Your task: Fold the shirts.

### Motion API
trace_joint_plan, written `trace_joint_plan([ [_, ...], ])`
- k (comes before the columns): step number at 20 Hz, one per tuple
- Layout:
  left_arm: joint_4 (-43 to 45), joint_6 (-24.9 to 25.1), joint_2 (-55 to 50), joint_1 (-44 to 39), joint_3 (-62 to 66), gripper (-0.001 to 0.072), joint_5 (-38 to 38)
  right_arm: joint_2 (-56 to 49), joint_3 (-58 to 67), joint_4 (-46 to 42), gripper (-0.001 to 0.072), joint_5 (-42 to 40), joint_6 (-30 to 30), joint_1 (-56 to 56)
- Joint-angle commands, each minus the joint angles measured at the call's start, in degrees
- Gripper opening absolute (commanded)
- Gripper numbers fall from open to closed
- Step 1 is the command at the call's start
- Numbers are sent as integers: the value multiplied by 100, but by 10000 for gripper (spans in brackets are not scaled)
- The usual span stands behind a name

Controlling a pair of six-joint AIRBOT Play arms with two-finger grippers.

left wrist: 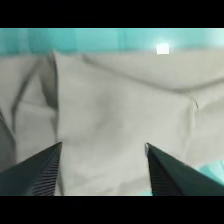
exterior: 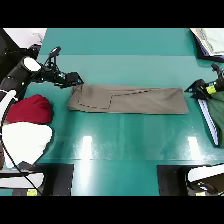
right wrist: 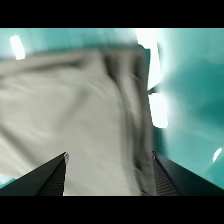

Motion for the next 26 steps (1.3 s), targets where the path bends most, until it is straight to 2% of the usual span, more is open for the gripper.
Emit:
trace_joint_plan([
  [1, -68, 46, 9, -170, 13, 245, -391, 9, -629, 103, 591, -236, -407, -334],
  [2, -70, 120, 9, -251, 13, 34, -328, 9, -754, 260, 591, -356, -575, -339],
  [6, -101, 170, 4, -551, 13, 30, 15, -229, -739, 511, 589, -308, -782, -111],
  [7, -103, 166, 2, -625, 13, 30, 37, -385, -623, 546, 546, -146, -782, 22],
  [8, -101, 166, 2, -699, 13, 29, 24, -531, -485, 542, 484, 35, -782, 170],
  [11, -111, 26, 0, -999, 20, 29, 170, -640, -249, 538, 24, 306, -859, 474],
  [14, -188, 4, -306, -1373, 354, 29, 249, -168, -245, 542, 17, 361, -852, 487],
  [18, -439, 7, -1405, -1932, 1613, 29, 221, 872, -166, 682, 15, 575, -402, 612],
  [22, -549, -2, -2647, -2479, 2774, 29, -81, 1294, 861, 1296, 15, 848, 90, 1233],
  [26, -822, -131, -3305, -2730, 3198, 29, -35, 1266, 2096, 1394, 15, 896, 470, 2247],
])
